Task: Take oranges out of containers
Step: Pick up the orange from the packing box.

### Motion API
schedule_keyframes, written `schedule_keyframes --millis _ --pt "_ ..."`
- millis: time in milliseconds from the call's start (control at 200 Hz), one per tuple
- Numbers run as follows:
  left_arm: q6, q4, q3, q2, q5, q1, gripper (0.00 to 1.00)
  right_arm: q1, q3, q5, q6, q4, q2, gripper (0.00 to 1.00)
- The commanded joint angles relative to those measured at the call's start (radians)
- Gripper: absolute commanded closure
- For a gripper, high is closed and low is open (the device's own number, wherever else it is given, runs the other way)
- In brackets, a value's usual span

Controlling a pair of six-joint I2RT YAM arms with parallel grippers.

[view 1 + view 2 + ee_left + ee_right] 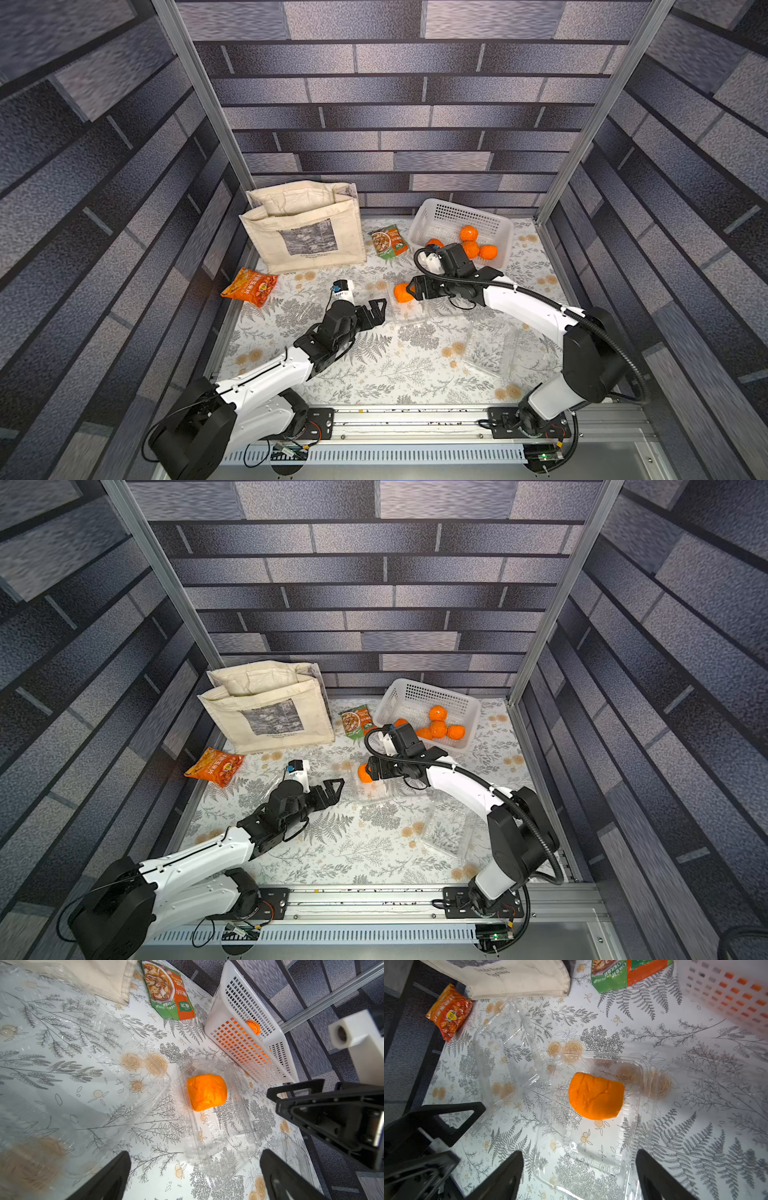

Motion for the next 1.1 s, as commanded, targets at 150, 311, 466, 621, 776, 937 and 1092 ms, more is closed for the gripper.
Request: schedule_keyframes --millis 150,311,466,621,776,937,1092 --pt "-0.018 -0.046 -0.039 -0.036 -0.052 0.003 0.00 0.039 0.139 0.104 -0.004 -0.050 0.177 0.12" --pt "-0.029 -0.038 -0.047 -0.023 -0.053 0.001 0.00 0.051 0.188 0.133 -0.009 -0.075 0.243 0.12" --pt "-0.027 -0.033 -0.030 0.006 -0.037 0.002 0.00 0.063 0.220 0.179 -0.018 -0.107 0.294 0.12" --pt "-0.013 0.012 -0.028 0.034 -0.005 0.000 0.00 0.072 0.262 0.189 -0.031 -0.133 0.350 0.13" --pt "0.001 0.080 -0.046 0.046 0.039 0.001 0.00 0.075 0.292 0.208 -0.032 -0.150 0.398 0.15" --pt "0.006 0.113 -0.060 0.044 0.064 0.000 0.00 0.075 0.321 0.226 -0.028 -0.178 0.454 0.23" --pt "0.005 0.112 -0.063 0.040 0.058 0.001 0.00 0.075 0.302 0.203 -0.015 -0.165 0.418 0.45"
